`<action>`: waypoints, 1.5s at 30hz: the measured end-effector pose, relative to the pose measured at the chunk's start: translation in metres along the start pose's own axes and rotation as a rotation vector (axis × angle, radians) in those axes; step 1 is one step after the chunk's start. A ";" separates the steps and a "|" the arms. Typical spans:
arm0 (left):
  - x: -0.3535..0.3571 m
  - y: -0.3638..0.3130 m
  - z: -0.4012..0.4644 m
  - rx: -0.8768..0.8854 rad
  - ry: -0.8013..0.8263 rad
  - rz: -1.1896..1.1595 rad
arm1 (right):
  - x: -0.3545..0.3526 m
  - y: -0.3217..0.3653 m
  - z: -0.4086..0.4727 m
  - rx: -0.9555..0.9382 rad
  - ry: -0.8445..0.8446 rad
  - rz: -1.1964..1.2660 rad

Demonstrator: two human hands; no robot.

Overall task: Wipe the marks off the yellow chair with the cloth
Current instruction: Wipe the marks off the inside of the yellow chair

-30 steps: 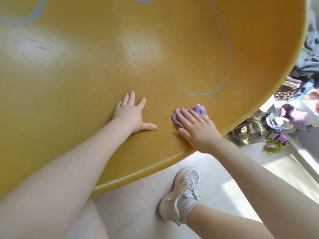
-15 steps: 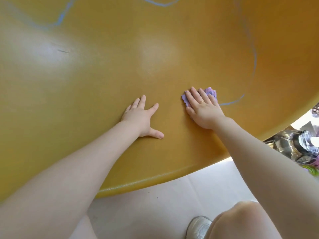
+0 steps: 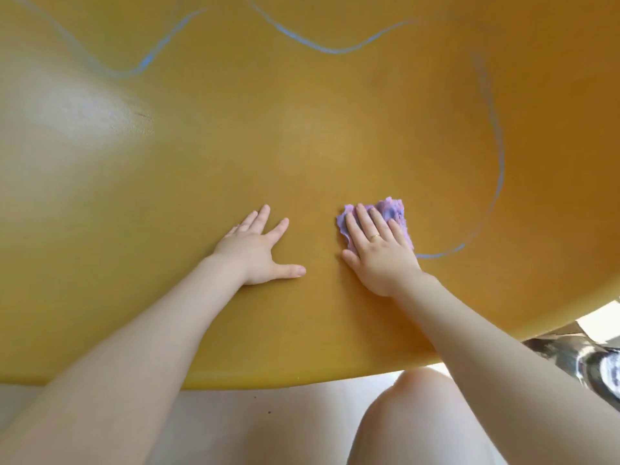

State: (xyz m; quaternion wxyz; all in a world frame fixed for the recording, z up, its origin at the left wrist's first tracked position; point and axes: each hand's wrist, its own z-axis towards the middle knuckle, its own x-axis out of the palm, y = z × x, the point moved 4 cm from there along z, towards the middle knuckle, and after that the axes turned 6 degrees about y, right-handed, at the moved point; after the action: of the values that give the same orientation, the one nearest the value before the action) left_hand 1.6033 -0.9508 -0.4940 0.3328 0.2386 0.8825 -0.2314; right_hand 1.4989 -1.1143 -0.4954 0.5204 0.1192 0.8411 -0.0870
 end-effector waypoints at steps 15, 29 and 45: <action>-0.002 -0.019 0.000 -0.138 -0.002 -0.031 | -0.008 -0.004 0.032 -0.153 0.014 0.065; -0.052 0.093 -0.025 0.013 -0.399 -0.027 | -0.026 0.041 0.093 0.039 -0.100 0.186; -0.053 0.062 -0.002 0.181 -0.430 -0.032 | -0.032 0.002 0.079 0.195 -0.118 0.109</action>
State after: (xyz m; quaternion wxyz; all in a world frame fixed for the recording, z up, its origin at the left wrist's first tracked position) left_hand 1.6736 -0.9157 -0.4709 0.4868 0.1984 0.7706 -0.3603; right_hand 1.5811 -1.1369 -0.5023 0.5590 0.2095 0.7887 -0.1471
